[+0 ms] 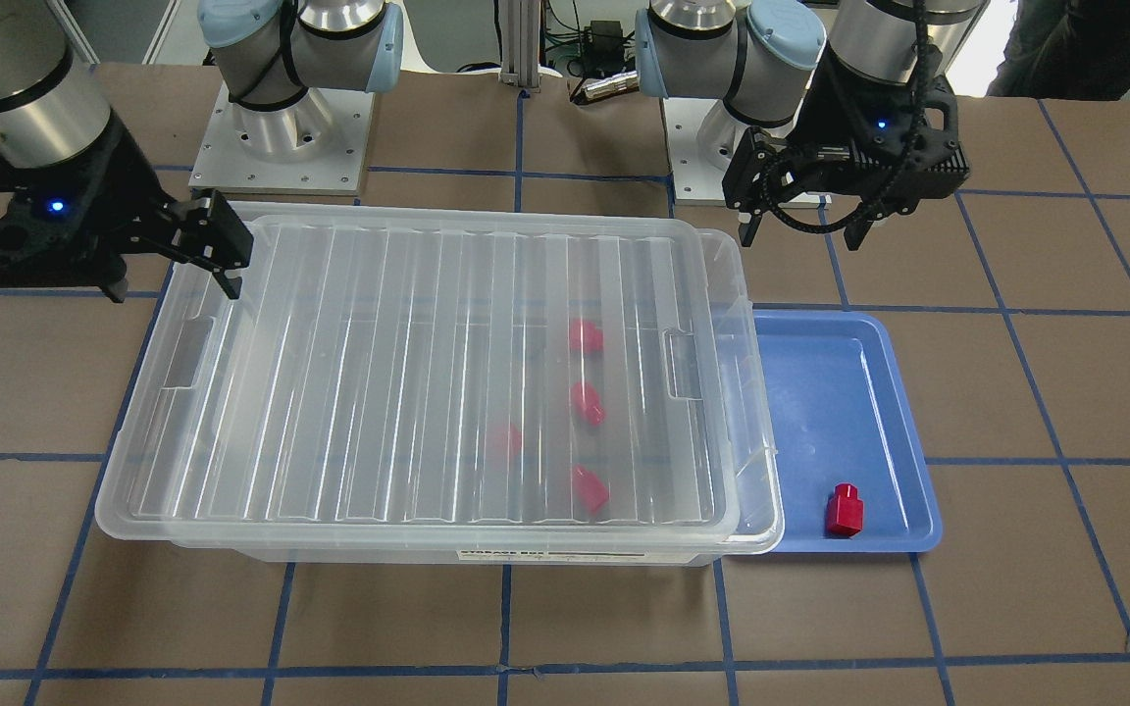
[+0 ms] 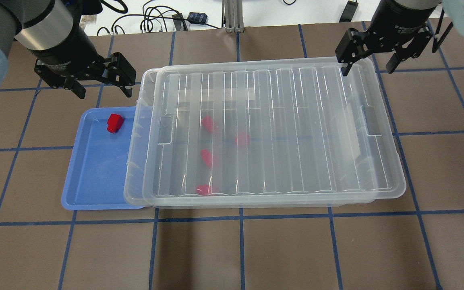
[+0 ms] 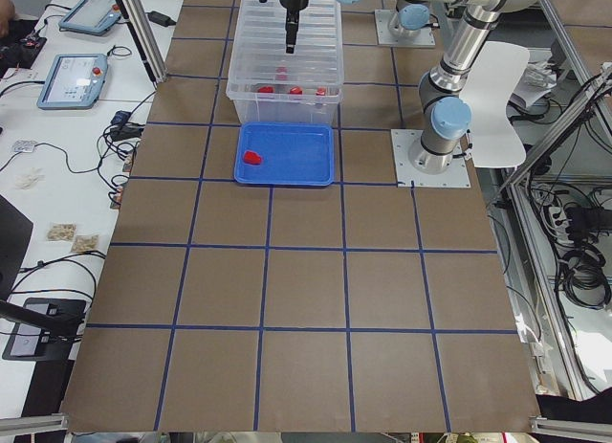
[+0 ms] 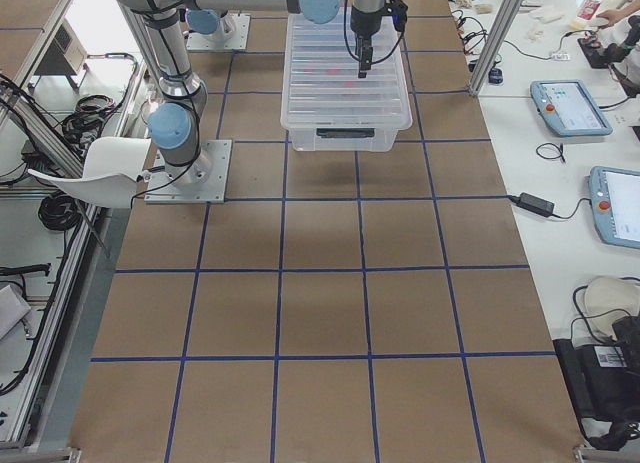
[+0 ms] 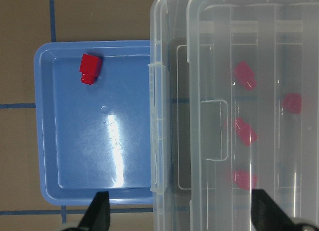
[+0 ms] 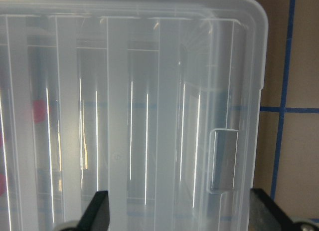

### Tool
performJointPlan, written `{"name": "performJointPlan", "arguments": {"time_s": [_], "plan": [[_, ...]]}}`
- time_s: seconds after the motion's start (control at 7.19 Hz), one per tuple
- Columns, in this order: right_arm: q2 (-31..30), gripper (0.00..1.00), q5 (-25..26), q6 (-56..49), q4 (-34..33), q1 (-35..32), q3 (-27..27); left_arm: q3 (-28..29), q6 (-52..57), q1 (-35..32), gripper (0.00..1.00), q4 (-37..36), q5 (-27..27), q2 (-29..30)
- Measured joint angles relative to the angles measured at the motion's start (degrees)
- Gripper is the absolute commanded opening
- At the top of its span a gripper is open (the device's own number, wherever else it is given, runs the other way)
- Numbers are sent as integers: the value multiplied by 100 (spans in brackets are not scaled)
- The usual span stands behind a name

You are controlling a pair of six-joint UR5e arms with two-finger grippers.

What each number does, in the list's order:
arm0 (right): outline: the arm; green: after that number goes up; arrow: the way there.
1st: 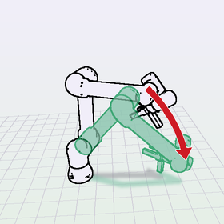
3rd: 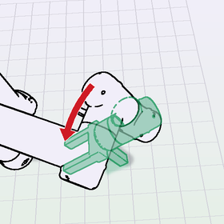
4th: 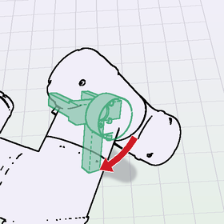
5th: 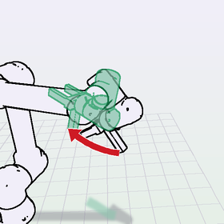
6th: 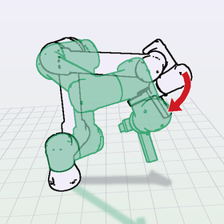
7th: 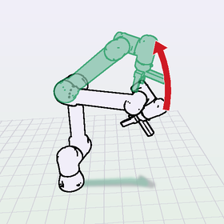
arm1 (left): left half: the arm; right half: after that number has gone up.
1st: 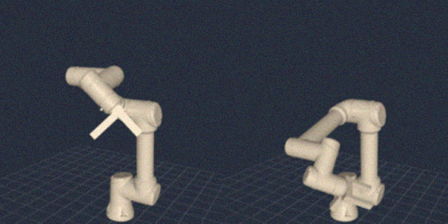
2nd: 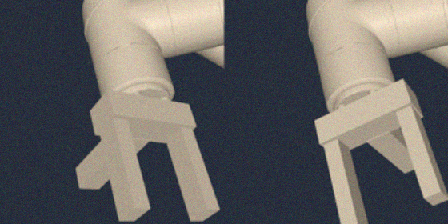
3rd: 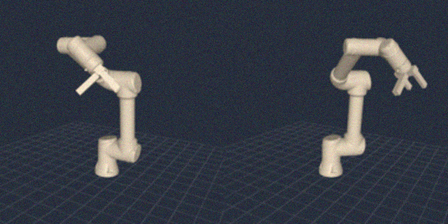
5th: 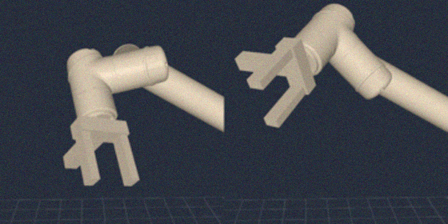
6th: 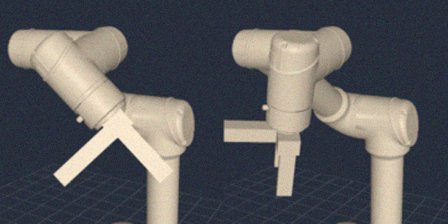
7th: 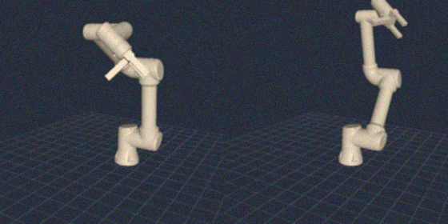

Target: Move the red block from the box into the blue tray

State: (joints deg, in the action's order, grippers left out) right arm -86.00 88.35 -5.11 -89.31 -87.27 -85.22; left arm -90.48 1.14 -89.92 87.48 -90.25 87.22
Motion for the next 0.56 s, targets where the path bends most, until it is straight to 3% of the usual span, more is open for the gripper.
{"name": "performJointPlan", "arguments": {"time_s": [0.56], "plan": [[-290,100,-39,71,-135,-98,-436,0,2,4,100,-11,0,12]]}}
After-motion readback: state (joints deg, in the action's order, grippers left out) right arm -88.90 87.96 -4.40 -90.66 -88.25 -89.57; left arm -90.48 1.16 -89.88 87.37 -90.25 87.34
